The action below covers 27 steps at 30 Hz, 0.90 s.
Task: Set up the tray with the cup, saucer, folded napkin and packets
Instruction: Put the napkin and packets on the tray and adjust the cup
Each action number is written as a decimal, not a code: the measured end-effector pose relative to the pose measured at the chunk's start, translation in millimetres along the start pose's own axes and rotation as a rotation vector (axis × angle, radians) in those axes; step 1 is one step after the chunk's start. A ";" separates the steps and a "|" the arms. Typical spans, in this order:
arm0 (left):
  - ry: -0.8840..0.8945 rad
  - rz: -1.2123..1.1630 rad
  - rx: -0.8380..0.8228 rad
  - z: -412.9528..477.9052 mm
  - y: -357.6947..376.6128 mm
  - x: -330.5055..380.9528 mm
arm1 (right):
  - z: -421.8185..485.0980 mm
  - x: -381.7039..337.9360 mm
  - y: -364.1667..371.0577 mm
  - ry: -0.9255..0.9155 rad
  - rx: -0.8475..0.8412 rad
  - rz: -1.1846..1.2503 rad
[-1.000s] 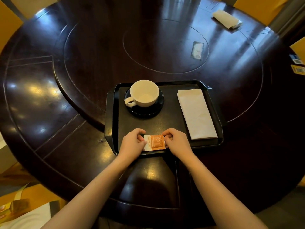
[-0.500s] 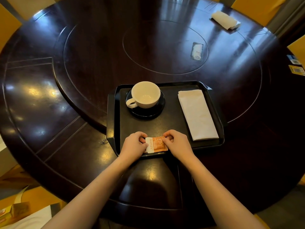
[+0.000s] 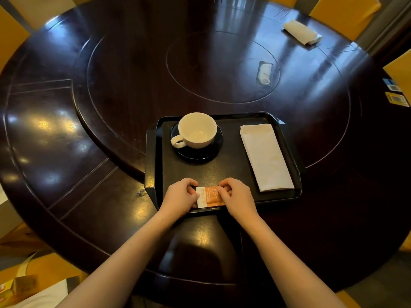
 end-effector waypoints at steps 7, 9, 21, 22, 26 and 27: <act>-0.078 -0.224 0.329 21.1 -87.8 -3.6 | 33.2 14.8 -42.5 0.153 0.043 0.290; -0.107 -0.250 0.388 31.5 -103.3 -1.4 | 56.5 7.3 -53.2 0.155 0.047 0.278; -0.125 -0.192 0.397 72.4 -87.9 13.8 | 137.8 -9.9 -7.8 0.259 -0.188 0.275; -0.126 -0.197 0.401 72.9 -88.1 12.9 | 138.6 -10.6 -5.4 0.241 -0.190 0.258; -0.132 -0.198 0.417 71.7 -88.8 9.2 | 139.9 -9.3 -5.2 0.207 -0.159 0.213; -0.131 -0.193 0.424 71.3 -88.7 9.0 | 139.9 -9.0 -5.6 0.202 -0.156 0.204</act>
Point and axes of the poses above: each hand's wrist, its own z-axis towards the middle knuckle, its own y-axis out of the palm, x = y × z, the point moved 10 cm from there along z, towards the middle knuckle, and after that the axes turned 1 degree about -z, right-handed, at the moved point
